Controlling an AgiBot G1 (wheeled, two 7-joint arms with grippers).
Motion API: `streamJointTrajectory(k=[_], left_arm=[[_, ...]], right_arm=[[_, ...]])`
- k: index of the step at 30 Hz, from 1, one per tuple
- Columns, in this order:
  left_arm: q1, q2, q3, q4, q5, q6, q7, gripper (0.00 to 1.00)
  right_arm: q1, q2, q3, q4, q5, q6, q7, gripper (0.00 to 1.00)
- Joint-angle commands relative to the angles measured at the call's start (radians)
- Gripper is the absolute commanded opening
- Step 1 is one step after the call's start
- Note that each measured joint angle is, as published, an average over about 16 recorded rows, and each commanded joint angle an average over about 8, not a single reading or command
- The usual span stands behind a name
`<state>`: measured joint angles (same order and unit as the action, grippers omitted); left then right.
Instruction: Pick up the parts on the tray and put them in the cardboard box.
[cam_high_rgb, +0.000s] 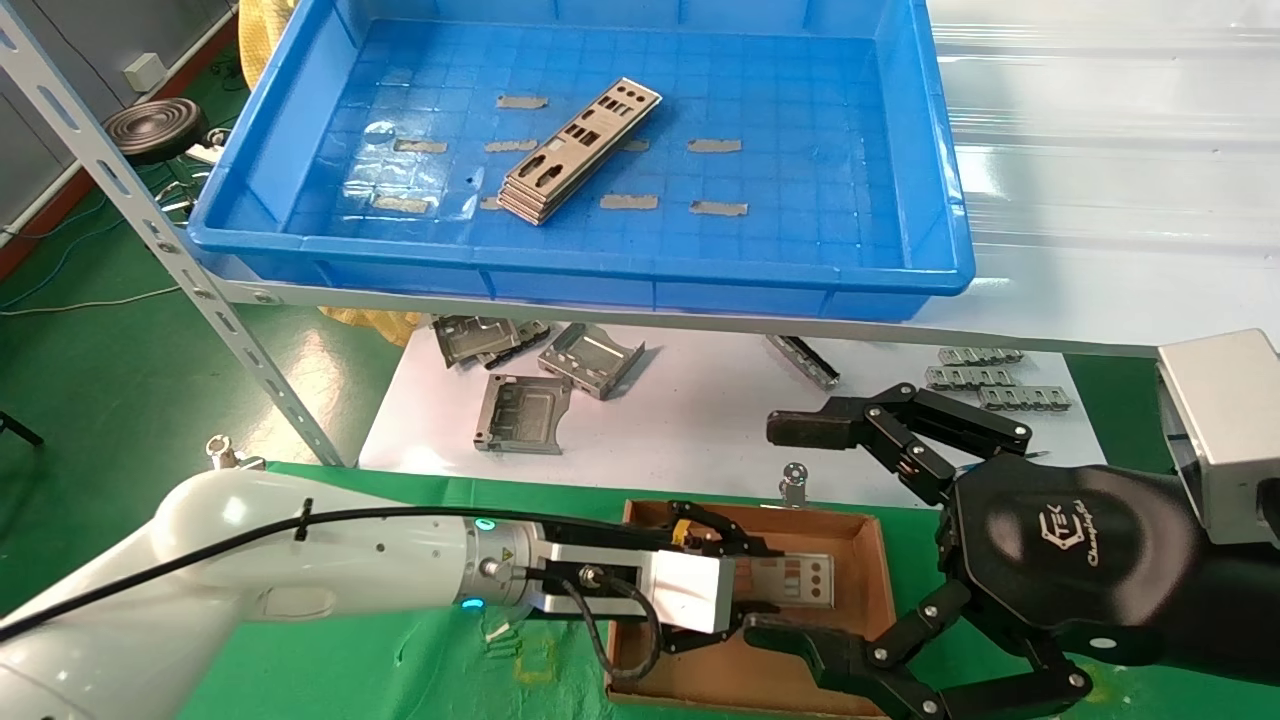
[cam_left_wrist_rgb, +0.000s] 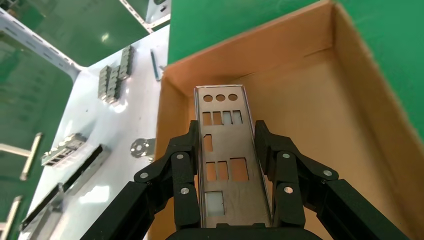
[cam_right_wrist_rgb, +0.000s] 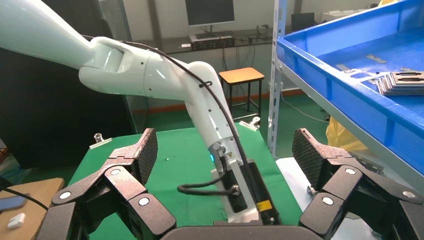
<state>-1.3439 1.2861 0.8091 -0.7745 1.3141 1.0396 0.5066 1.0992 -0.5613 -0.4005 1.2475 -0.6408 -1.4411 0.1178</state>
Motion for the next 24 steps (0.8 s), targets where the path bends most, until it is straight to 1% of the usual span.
streamJointTrajectory(k=[1, 2, 3, 10, 17, 24], left_arm=[[0.000, 0.015, 0.002, 0.030, 0.005, -0.006, 0.026, 0.83], [-0.001, 0.019, 0.001, 0.041, 0.004, -0.007, 0.034, 0.94], [-0.002, 0.023, 0.001, 0.051, 0.002, -0.007, 0.040, 1.00], [-0.013, 0.042, -0.003, 0.099, -0.015, 0.000, 0.071, 1.00], [-0.023, 0.044, -0.006, 0.126, -0.046, 0.021, 0.066, 1.00], [-0.031, 0.017, -0.028, 0.131, -0.112, 0.092, 0.042, 1.00]], right_arm=[[0.000, 0.000, 0.000, 0.000, 0.000, 0.000, 0.000, 1.00], [0.000, 0.000, 0.000, 0.000, 0.000, 0.000, 0.000, 1.00], [0.000, 0.000, 0.000, 0.000, 0.000, 0.000, 0.000, 1.00], [0.000, 0.000, 0.000, 0.000, 0.000, 0.000, 0.000, 1.00], [0.000, 0.000, 0.000, 0.000, 0.000, 0.000, 0.000, 1.00], [0.000, 0.000, 0.000, 0.000, 0.000, 0.000, 0.000, 1.00]])
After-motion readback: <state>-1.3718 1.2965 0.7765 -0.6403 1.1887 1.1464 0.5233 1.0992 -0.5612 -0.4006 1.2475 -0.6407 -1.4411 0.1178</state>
